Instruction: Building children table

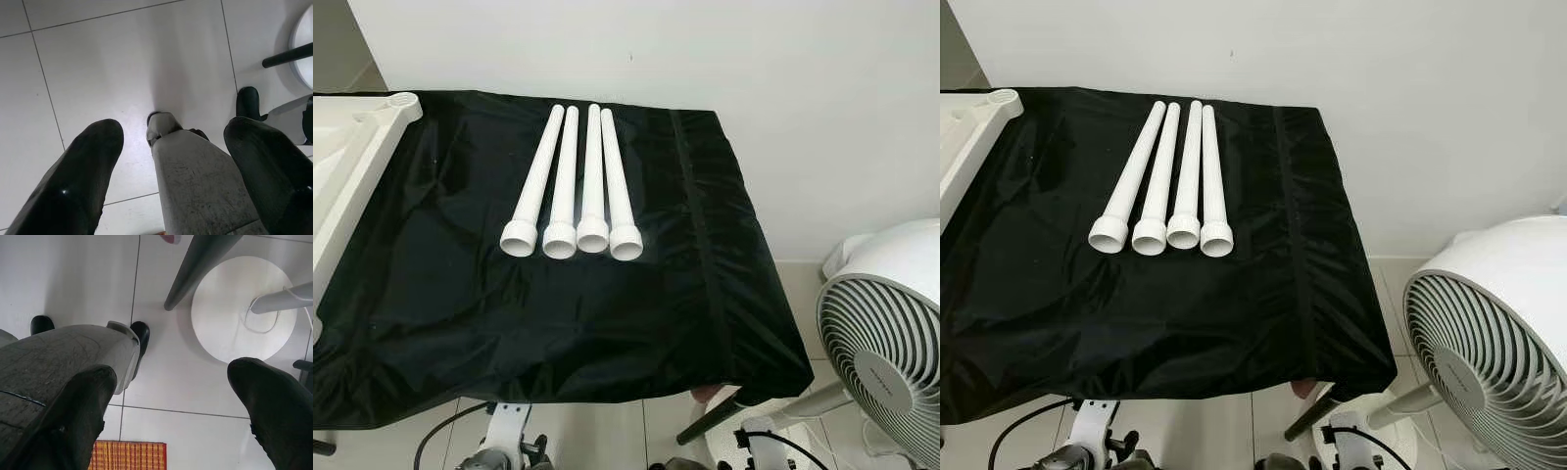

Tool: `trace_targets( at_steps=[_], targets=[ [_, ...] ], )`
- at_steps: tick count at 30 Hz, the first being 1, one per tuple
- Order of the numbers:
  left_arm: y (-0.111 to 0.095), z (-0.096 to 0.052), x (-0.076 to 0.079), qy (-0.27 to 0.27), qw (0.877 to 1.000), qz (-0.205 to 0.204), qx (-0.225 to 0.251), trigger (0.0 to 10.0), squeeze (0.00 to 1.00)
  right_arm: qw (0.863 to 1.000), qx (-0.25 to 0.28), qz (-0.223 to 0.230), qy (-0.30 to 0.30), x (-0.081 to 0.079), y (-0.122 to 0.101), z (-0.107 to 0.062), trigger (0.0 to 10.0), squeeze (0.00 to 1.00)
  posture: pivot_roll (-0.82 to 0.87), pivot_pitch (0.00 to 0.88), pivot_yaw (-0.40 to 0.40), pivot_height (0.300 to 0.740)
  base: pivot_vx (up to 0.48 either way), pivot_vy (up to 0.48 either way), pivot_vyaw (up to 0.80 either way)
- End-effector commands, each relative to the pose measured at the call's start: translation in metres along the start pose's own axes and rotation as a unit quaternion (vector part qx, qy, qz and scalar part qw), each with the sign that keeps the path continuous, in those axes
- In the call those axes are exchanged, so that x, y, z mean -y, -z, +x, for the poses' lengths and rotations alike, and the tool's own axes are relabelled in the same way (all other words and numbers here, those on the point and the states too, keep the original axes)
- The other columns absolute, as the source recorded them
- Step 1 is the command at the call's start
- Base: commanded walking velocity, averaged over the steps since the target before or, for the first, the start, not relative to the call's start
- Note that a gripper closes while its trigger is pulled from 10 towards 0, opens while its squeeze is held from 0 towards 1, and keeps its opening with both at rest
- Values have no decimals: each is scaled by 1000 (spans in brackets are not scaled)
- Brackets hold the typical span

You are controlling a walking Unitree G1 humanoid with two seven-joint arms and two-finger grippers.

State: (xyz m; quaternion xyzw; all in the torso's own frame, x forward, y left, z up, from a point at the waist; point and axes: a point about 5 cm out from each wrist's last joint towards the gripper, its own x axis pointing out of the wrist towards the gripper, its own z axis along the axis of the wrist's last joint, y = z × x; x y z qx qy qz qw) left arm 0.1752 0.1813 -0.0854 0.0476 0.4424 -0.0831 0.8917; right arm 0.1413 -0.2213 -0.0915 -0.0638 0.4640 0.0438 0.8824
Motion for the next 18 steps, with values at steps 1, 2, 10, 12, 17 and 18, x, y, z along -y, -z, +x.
trace_targets(
  at_steps=[1, 2, 10, 12, 17, 18],
  targets=[
    [10, -2, -5, -42, 999, -4, -20, 10000, 0, 1000, -16, 10, 6, 3, 8, -2, 10000, 0, 17, 18, -10, 740, 0, 0, 0],
    [10, -3, -6, -44, 999, -5, -21, 10000, 0, 1000, -17, 10, 6, 3, 8, -3, 10000, 0, 17, 18, -10, 740, 0, 0, 0],
    [13, -4, -8, -50, 998, -6, -25, 10000, 0, 1000, -22, 7, 6, 4, 11, -3, 10000, 0, 18, 9, -6, 740, 0, 383, 0],
    [13, -4, -9, -51, 998, -5, -26, 10000, 0, 1000, -23, 6, 6, 3, 11, -3, 10000, 0, 18, 8, -5, 740, 0, 450, 0],
    [15, -4, -10, -56, 998, 2, -31, 10000, 0, 1000, -24, 2, 2, -2, 10, -2, 10000, 0, 19, 0, -3, 740, 0, 443, 0],
    [15, -4, -10, -56, 998, 2, -31, 10000, 0, 1000, -24, 2, 1, -3, 10, -1, 10000, 0, 19, 0, -2, 740, 0, 442, 0]
  ],
)
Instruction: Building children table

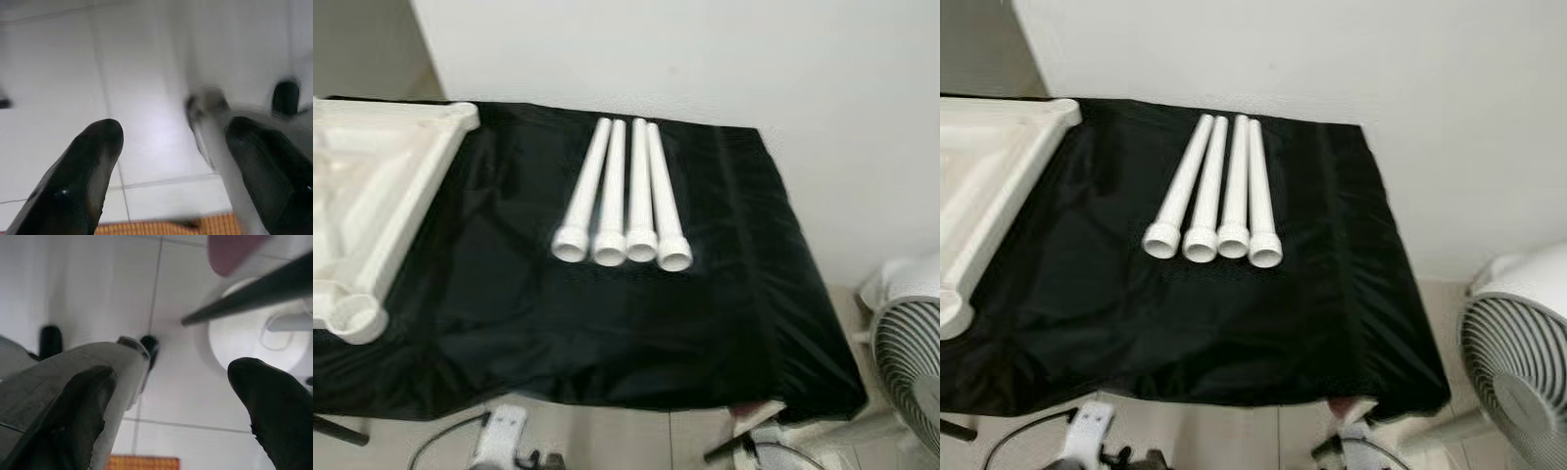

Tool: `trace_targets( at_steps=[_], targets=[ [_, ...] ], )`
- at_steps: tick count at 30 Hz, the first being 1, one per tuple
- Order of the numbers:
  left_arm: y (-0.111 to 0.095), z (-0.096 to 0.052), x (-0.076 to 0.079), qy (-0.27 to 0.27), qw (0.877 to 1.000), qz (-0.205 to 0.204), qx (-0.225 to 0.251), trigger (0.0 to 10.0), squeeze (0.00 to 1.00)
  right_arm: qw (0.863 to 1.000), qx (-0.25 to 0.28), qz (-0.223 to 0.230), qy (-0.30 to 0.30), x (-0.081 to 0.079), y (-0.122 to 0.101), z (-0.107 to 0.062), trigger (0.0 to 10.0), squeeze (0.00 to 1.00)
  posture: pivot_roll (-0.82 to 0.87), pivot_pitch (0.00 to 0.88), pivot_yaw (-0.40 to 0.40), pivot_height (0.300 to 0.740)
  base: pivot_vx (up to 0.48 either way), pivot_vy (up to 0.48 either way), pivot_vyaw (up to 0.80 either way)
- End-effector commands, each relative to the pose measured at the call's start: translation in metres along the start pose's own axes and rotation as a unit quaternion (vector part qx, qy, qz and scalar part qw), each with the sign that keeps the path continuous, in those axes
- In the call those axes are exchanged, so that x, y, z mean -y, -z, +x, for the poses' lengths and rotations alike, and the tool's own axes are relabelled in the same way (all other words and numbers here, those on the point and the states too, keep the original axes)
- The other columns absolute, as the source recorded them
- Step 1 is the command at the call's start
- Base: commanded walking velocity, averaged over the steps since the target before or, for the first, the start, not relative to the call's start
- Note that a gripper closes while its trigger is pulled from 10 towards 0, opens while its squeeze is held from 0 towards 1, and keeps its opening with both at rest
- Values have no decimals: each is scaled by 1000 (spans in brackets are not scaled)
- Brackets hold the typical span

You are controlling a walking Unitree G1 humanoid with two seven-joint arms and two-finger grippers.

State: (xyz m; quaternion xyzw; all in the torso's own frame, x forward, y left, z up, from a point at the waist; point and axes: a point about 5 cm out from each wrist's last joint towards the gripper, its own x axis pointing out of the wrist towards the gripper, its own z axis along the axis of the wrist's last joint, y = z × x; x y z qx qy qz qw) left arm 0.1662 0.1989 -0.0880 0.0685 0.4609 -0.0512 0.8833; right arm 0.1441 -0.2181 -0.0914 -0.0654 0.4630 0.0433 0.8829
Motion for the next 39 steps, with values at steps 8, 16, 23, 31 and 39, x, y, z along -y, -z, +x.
trace_targets(
  at_steps=[8, 16, 23, 31, 39],
  targets=[
    [3, 0, 4, -19, 1000, 2, -7, 10000, 0, 1000, -26, 1, -4, -6, 12, -2, 10000, 0, 23, 0, 2, 740, 0, 442, 0],
    [1, 1, 3, -24, 1000, 7, -5, 10000, 0, 1000, -24, -2, -7, -10, 11, -1, 10000, 0, 28, 0, 1, 740, 0, 442, 0],
    [1, 1, 3, -27, 999, 15, -7, 10000, 0, 1000, -24, -4, -9, -11, 10, 0, 10000, 0, 32, 0, -1, 740, 0, 288, 0],
    [4, 1, 4, -20, 999, 24, -20, 10000, 0, 1000, -24, -8, -10, -12, 9, 0, 10000, 0, 30, 0, -2, 740, 0, 0, 0],
    [7, 0, 0, 0, 996, 84, -42, 10000, 0, 1000, -24, -10, -4, -4, 12, -2, 10000, 0, 12, 56, 5, 740, 0, 0, 0]
  ],
)
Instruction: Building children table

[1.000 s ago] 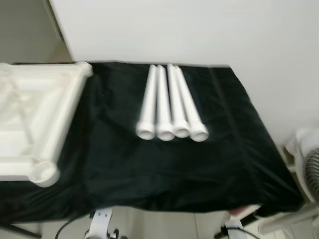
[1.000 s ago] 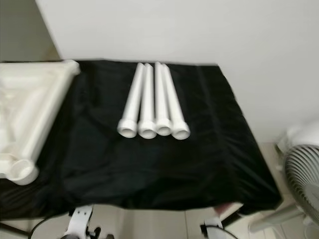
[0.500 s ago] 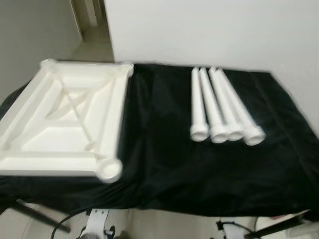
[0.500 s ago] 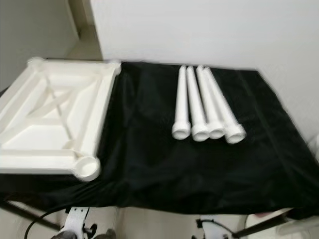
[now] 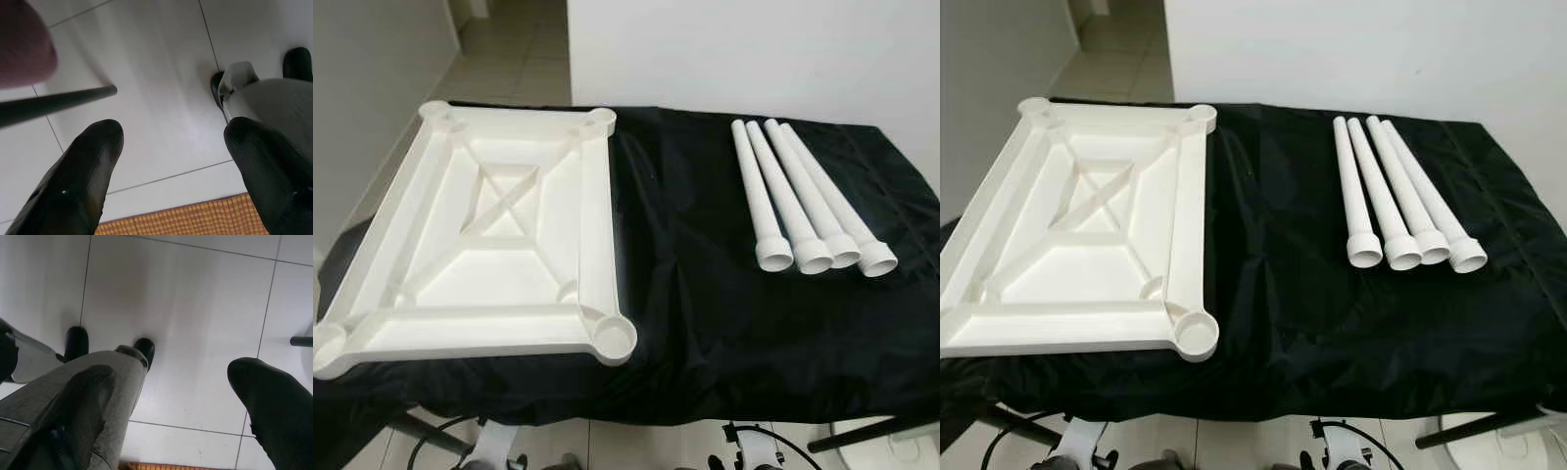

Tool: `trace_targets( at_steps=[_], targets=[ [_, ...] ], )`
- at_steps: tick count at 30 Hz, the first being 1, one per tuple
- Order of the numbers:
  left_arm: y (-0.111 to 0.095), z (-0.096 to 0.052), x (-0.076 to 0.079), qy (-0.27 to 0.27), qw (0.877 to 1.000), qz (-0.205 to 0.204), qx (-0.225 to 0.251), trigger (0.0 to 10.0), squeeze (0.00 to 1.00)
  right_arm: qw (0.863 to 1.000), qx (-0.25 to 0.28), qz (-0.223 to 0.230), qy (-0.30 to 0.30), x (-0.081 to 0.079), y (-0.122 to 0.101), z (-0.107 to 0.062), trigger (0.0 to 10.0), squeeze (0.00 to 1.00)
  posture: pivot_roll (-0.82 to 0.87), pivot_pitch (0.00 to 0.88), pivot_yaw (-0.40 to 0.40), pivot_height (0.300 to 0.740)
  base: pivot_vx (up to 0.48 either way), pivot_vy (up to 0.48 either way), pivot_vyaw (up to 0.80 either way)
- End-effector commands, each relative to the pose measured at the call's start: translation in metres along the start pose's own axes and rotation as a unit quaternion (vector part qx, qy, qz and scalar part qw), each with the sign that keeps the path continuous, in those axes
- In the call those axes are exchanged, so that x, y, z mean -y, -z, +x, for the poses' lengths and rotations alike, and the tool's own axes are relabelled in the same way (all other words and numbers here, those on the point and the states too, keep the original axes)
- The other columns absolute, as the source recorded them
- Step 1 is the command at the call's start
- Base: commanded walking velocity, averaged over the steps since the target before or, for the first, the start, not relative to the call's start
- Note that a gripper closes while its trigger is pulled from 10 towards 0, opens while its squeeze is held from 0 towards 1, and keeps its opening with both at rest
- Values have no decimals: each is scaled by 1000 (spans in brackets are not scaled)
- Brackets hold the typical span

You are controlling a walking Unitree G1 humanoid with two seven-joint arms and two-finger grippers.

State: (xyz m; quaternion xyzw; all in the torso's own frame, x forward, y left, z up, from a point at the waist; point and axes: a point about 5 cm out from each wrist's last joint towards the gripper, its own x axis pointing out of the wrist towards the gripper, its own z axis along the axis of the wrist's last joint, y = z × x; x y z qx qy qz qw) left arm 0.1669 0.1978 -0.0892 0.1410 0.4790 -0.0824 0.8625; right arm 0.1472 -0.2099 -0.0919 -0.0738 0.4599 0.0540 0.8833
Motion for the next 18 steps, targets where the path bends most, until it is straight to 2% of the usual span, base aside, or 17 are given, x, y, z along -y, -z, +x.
trace_targets(
  at_steps=[1, 6, 16, 18],
  targets=[
    [4, -1, -4, -3, 1000, -6, -11, 10000, 0, 1000, -28, 6, 4, 6, 17, -6, 10000, 0, 15, 56, 3, 740, 0, 0, 0],
    [1, 0, -7, -18, 998, -59, -4, 10000, 0, 999, -27, 21, 10, 7, 19, -7, 10000, 0, 9, 50, 9, 740, 0, 0, 0],
    [2, 1, 7, 0, 999, -40, -5, 10000, 0, 999, -25, 27, 9, 5, 17, -5, 10000, 0, 5, 49, 9, 740, 0, 0, 0],
    [0, 1, 7, 2, 999, -41, -2, 10000, 0, 999, -26, 27, 9, 4, 16, -5, 10000, 0, 5, 48, 8, 740, 0, -262, 0]
  ],
)
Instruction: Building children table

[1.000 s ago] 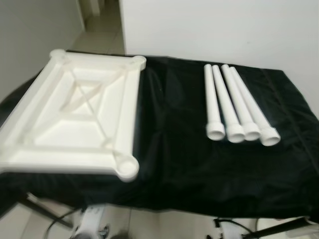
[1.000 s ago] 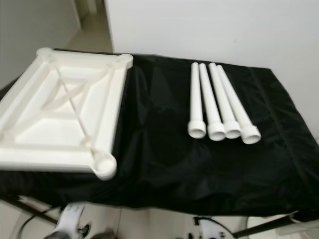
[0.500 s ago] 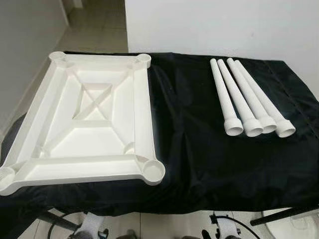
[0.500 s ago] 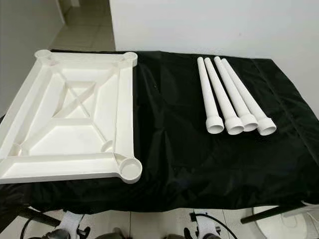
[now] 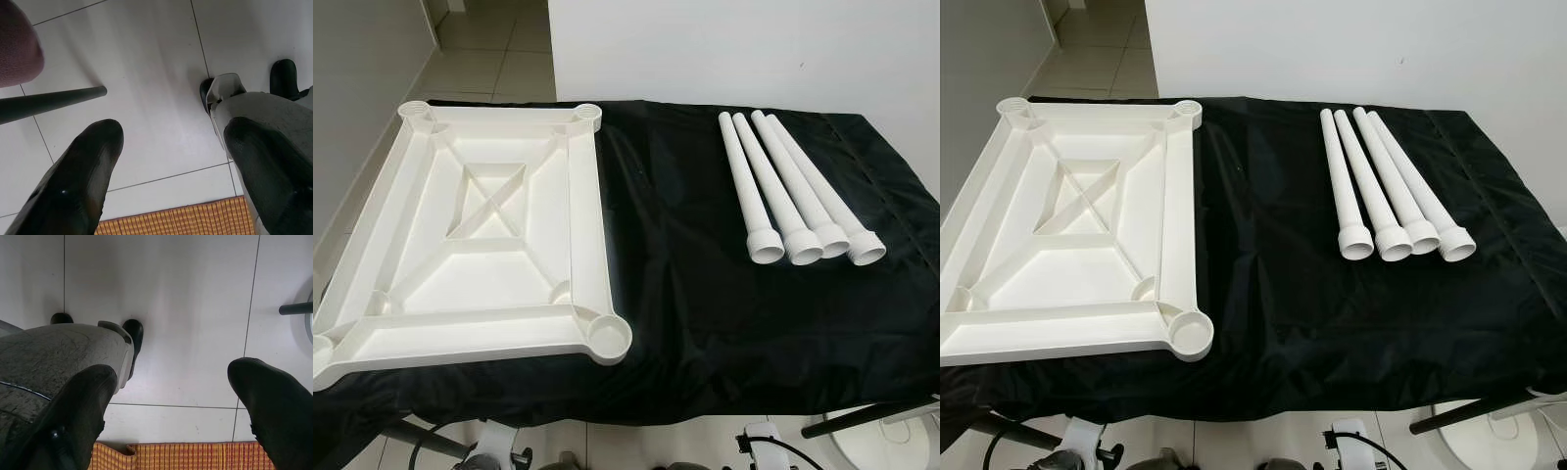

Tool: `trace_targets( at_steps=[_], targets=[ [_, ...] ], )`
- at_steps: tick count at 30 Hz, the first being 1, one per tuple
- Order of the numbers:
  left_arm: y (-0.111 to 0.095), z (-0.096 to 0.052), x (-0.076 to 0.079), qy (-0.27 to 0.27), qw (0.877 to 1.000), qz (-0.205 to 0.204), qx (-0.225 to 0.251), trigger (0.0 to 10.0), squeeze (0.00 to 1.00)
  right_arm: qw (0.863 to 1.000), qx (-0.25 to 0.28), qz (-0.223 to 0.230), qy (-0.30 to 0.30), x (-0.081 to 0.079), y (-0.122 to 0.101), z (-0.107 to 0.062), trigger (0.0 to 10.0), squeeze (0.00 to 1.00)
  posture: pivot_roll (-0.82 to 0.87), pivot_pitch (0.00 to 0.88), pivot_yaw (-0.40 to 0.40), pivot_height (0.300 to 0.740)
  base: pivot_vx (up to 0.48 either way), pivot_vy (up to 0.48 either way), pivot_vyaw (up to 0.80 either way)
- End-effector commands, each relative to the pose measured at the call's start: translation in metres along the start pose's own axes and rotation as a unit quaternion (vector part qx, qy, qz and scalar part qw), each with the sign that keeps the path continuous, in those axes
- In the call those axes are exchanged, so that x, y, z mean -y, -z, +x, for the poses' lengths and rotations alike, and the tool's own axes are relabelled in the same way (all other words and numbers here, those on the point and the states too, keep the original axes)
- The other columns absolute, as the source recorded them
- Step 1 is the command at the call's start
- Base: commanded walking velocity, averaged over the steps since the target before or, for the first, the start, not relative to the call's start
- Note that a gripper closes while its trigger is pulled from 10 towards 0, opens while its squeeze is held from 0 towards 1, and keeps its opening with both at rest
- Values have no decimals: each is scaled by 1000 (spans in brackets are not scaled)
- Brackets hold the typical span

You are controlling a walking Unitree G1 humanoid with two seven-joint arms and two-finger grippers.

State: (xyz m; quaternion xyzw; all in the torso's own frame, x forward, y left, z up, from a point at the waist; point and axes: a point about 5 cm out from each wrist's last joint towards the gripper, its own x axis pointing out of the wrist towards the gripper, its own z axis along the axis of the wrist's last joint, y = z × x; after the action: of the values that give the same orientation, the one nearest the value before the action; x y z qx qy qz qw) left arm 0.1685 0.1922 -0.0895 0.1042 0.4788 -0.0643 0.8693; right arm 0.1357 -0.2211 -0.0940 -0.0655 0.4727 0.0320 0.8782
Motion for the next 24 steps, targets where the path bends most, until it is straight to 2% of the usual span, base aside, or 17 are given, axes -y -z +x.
trace_targets(
  at_steps=[1, 11, 13, 15, 24],
  targets=[
    [3, 0, 2, 0, 1000, 0, -6, 10000, 0, 1000, -11, 9, -5, -5, 4, 0, 10000, 0, 5, 48, 8, 740, 0, -262, 0],
    [1, 0, 0, -9, 1000, -10, 0, 10000, 0, 1000, -16, 8, -2, -4, 6, 0, 10000, 0, 8, 44, 4, 740, 0, -465, 0],
    [1, 0, -1, -16, 1000, -13, 1, 10000, 0, 1000, -17, 8, -2, -4, 7, -1, 10000, 0, 8, 44, 4, 740, 0, 0, 0],
    [1, 0, -3, -19, 999, -33, 3, 10000, 0, 1000, -18, 9, -2, -4, 8, -1, 10000, 0, 8, 44, 4, 740, 0, 0, 0],
    [4, -1, -3, -19, 999, -25, -4, 10000, 0, 1000, -22, 6, -6, -9, 11, -1, 10000, 0, 9, 30, 0, 740, 0, 0, 0]
  ],
)
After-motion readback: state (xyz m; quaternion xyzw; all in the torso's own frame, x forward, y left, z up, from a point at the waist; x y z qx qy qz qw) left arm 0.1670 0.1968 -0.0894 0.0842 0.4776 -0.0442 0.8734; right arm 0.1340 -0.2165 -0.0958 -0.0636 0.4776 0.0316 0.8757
